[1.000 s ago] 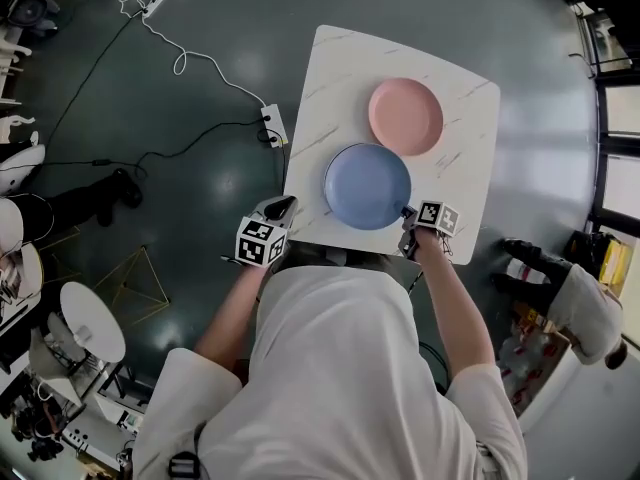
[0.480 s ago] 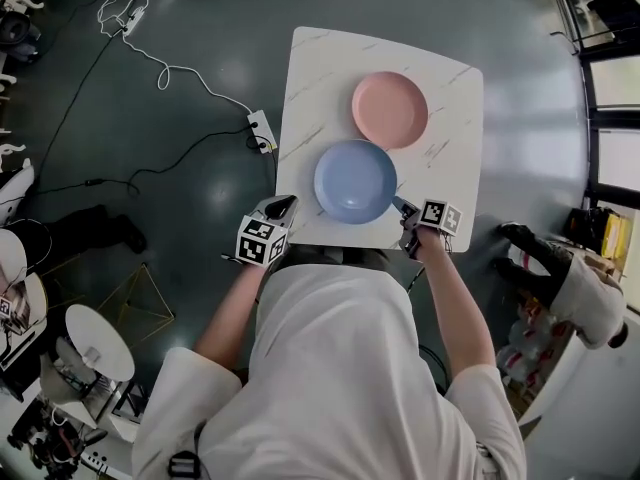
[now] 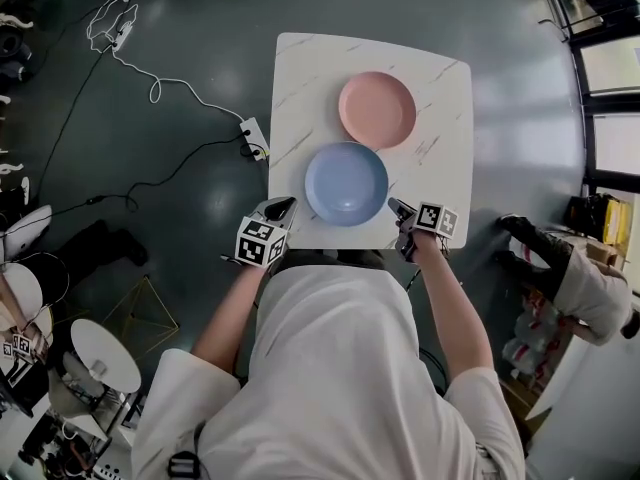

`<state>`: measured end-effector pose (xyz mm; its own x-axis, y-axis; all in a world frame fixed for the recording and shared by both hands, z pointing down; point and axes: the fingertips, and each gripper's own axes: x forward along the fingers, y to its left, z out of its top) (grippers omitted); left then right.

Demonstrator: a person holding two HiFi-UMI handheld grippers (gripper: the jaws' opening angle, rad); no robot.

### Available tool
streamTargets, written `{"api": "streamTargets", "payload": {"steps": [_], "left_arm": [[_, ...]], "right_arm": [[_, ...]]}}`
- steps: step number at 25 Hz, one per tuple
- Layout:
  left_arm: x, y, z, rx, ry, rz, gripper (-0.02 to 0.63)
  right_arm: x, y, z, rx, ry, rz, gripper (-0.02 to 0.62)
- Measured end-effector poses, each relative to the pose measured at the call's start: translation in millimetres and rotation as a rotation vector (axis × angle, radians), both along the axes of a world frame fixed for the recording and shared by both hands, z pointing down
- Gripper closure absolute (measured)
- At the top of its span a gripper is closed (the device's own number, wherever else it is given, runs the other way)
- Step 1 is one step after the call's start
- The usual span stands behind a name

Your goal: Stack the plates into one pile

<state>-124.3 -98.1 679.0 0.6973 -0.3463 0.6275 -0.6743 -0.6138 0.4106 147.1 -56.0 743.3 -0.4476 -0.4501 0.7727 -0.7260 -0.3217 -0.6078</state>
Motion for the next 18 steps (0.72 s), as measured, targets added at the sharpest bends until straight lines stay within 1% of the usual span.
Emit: {"api": "streamTargets", "payload": {"steps": [6, 11, 15, 18], "left_arm": [[19, -15, -5, -0.003, 0.001, -0.026, 0.592], [36, -15, 1, -0.027, -0.011, -0.033, 0.592], [49, -21, 2, -0.041, -0.018, -0.056, 0.591], [57, -26, 5, -0.05, -0.027, -0.072, 0.592]], "right_arm": [[20, -17, 0, 0.017, 0.003, -0.014, 0.479], [31, -34, 8, 0.013, -0.025, -0.019, 0.479], [40, -52, 19, 0.006, -0.045, -0.03, 0.479], [47, -67, 29, 0.001, -0.065, -0.018, 0.479]]}}
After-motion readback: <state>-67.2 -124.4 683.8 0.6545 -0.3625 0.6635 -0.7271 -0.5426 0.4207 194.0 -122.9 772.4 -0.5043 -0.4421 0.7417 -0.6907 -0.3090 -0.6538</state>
